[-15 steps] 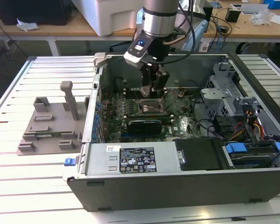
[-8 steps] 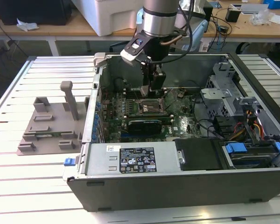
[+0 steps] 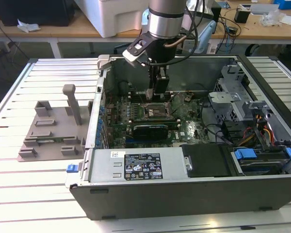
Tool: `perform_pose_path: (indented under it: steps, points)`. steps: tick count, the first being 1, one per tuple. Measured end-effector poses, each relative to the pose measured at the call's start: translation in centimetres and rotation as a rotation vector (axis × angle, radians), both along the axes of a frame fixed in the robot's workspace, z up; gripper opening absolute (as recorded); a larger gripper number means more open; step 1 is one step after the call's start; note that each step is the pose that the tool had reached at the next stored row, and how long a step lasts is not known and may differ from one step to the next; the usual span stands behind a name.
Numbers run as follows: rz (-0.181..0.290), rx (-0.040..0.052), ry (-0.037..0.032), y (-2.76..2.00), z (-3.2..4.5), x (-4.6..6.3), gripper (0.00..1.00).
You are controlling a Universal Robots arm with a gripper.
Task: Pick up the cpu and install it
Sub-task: 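Place the cpu into insertion slot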
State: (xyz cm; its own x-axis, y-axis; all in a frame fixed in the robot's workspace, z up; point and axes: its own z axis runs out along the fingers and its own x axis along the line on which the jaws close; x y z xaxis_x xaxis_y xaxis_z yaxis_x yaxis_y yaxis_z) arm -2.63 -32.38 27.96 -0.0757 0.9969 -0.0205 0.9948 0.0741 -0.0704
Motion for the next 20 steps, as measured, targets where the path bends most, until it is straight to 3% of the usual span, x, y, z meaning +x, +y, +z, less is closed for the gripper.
perform_pose_path:
  steps: [2,3,4,5,6,11,16,20]
  points:
    - [0.0,0.0,0.0,0.0,0.0,0.0,0.54]
    - [0.0,-0.0001,-0.0058,-0.01,0.0,0.0,0.54]
    - [0.0,-0.0003,-0.0169,-0.01,0.0,0.0,0.54]
    - [0.0,0.0,-0.0423,0.0,-0.03,0.0,0.54]
    - [0.0,0.0002,-0.0475,0.0,-0.04,0.0,0.54]
    - [0.0,-0.0002,-0.0486,0.0,-0.06,0.0,0.54]
    - [-0.005,-0.0001,-0.0473,0.11,-0.93,0.0,0.54]
    - [-0.009,-0.0004,-0.0457,0.45,-1.8,0.1,0.54]
